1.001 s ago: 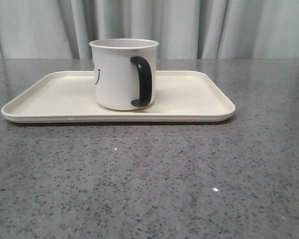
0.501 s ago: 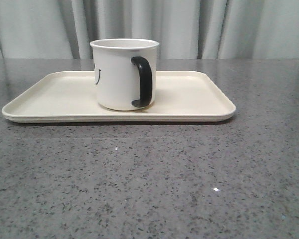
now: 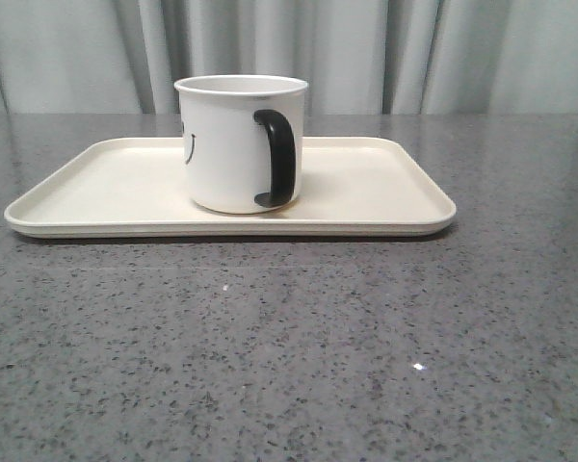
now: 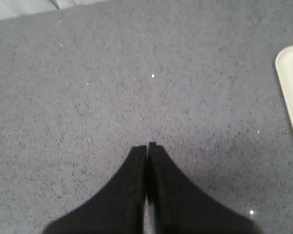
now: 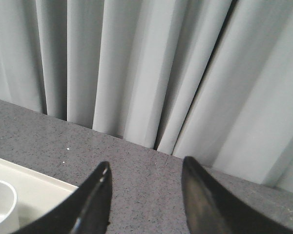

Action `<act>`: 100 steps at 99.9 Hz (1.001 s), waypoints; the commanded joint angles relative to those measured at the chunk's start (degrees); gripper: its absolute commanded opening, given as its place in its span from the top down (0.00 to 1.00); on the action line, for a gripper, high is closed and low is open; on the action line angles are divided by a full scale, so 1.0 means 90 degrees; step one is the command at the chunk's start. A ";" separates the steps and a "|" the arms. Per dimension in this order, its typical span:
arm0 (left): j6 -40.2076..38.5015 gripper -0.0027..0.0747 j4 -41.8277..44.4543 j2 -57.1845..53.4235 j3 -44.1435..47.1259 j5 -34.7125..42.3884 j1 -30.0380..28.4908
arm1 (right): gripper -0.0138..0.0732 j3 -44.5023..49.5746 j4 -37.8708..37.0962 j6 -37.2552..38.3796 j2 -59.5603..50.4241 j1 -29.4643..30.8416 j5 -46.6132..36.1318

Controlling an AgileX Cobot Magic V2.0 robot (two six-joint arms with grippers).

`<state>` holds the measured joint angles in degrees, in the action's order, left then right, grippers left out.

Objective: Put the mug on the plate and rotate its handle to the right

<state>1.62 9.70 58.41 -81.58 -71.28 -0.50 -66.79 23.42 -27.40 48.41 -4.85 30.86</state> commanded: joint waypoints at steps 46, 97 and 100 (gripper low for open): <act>-0.0031 0.99 -0.0341 -0.0543 0.1366 0.0841 -0.0030 | 0.44 -0.3002 0.1489 -0.0036 0.2849 -0.0719 0.2373; -0.0031 0.99 -0.0366 -0.0542 0.1366 0.0798 -0.0030 | 0.44 -0.3200 0.1683 -0.0030 0.5162 -0.1679 0.2835; -0.0031 0.99 -0.0366 -0.0542 0.1366 0.0798 -0.0030 | 0.44 -0.3200 0.1703 -0.0030 0.5240 -0.1679 0.2865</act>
<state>1.62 6.46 54.24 -67.87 -67.05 -0.71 -93.63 35.96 -27.40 96.15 -19.92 57.75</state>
